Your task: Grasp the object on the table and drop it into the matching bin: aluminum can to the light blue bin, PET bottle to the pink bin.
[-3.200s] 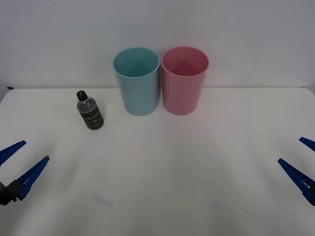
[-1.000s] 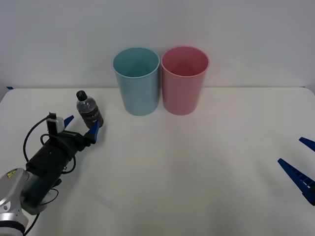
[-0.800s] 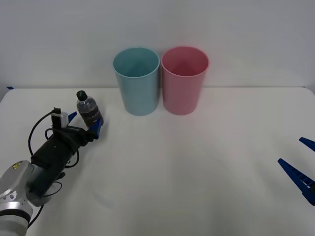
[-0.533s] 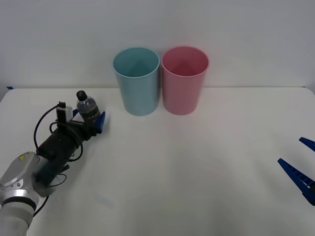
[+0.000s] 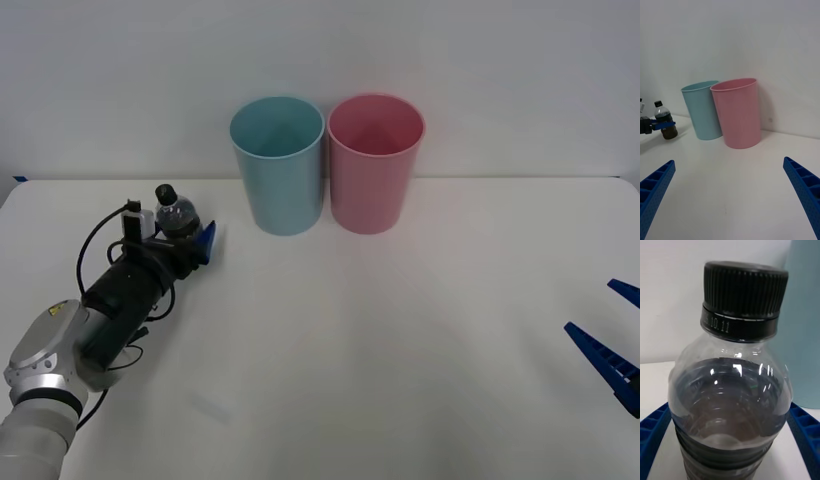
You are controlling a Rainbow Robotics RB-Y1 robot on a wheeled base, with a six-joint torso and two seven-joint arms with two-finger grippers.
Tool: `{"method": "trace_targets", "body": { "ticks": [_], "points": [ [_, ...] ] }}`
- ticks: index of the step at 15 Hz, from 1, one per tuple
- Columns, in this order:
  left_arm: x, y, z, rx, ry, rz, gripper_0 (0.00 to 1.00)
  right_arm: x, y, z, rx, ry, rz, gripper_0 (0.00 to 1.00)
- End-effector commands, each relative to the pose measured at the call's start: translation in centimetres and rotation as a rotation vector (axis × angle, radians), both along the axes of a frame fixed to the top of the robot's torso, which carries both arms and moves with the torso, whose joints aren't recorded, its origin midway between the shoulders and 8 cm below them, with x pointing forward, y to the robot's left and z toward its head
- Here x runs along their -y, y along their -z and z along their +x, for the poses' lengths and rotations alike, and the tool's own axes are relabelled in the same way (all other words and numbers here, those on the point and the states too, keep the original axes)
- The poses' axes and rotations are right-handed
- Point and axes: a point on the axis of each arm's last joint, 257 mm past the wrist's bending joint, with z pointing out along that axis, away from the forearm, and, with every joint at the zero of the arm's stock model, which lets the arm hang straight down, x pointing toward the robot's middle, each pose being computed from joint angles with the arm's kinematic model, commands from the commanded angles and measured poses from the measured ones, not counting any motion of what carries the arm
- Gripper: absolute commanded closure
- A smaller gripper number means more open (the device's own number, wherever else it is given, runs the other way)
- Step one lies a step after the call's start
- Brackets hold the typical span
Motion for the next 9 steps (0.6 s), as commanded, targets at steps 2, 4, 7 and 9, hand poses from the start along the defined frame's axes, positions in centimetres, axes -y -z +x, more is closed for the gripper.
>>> {"method": "trace_targets", "body": {
  "ticks": [2,4,7,9],
  "points": [
    [0.04,-0.06,0.04,0.003,0.002,0.009,1.00,0.00,0.00,0.00,0.000,0.000,0.000,0.00],
    [0.07,-0.05,0.03,0.003,0.004,0.014,1.00,0.00,0.00,0.00,0.000,0.000,0.000,0.00],
    [0.00,-0.19,0.04,0.006,0.005,0.013,1.00,0.00,0.00,0.00,0.000,0.000,0.000,0.00],
    [-0.10,-0.40,-0.16,0.012,0.021,0.012,1.00,0.00,0.00,0.00,0.000,0.000,0.000,0.00]
  ]
}}
